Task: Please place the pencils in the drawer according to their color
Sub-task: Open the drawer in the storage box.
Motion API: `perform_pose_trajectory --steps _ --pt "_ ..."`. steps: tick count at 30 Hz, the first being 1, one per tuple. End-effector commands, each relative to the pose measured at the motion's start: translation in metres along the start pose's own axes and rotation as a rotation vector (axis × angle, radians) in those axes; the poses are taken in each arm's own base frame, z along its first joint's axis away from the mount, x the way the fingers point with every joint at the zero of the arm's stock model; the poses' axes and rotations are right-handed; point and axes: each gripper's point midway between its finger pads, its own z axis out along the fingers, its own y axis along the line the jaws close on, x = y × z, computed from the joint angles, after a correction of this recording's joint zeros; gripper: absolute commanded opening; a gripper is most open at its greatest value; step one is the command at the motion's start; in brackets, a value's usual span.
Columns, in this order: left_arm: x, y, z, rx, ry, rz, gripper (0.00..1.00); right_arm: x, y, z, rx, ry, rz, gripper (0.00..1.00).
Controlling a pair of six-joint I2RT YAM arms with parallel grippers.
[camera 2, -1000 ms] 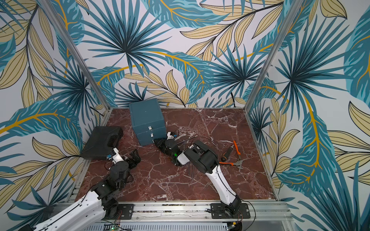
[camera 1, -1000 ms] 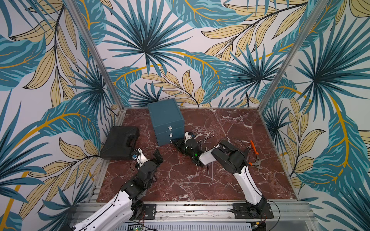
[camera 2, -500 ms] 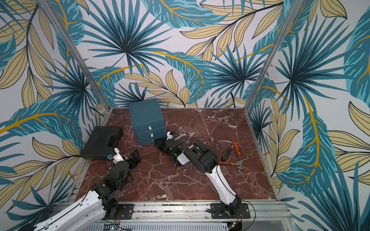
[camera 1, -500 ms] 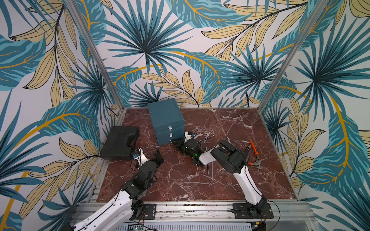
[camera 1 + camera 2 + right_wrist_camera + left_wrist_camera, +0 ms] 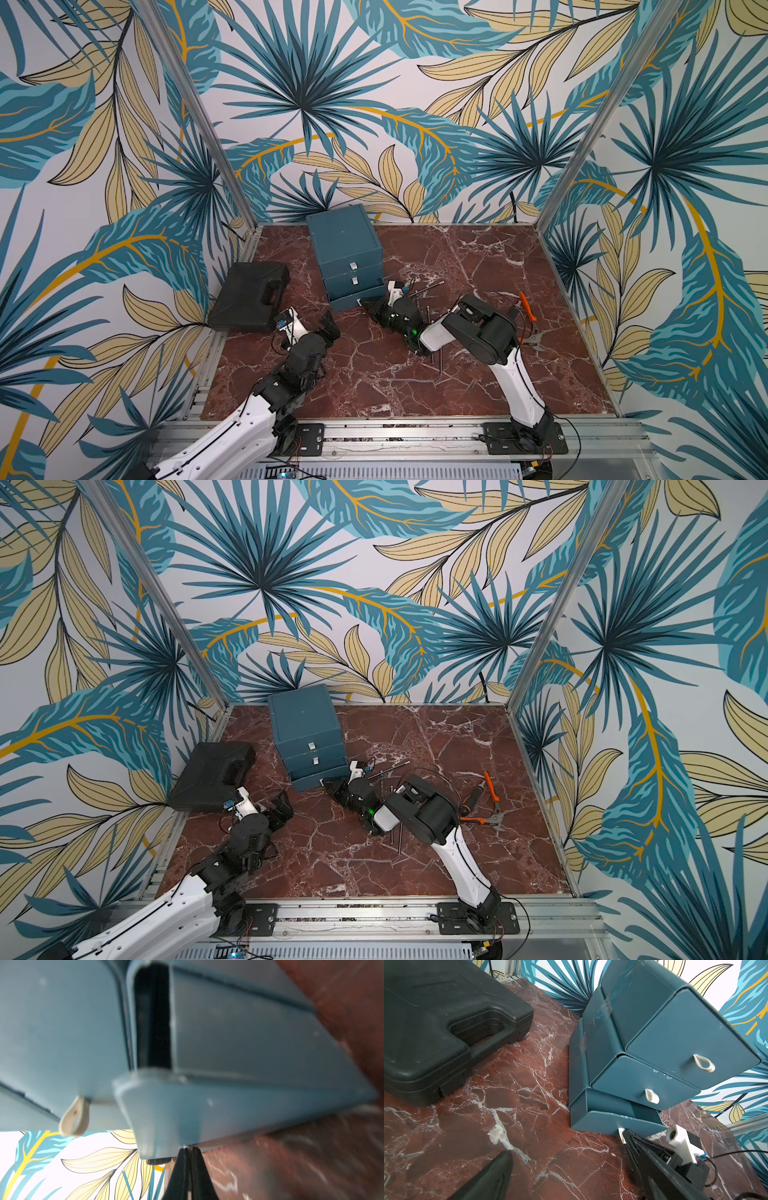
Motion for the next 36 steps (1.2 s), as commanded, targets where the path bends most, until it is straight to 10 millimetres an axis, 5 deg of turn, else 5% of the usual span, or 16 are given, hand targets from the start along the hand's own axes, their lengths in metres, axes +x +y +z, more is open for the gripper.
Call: perform_pose_trajectory --steps 1,8,26,36 --pt "0.0 -0.001 0.001 0.006 -0.002 -0.004 1.0 0.001 -0.015 -0.017 0.084 -0.003 -0.033 0.05" --pt "0.004 -0.002 0.002 0.017 0.014 -0.004 1.0 0.03 -0.027 -0.043 0.151 0.057 -0.045 0.05" --pt "0.005 0.0 -0.004 0.043 0.022 -0.003 1.0 0.064 -0.05 -0.103 0.3 0.091 -0.077 0.09" --pt "0.006 -0.001 -0.01 0.081 0.029 -0.028 1.0 0.068 -0.05 -0.129 0.39 0.096 -0.145 0.36"
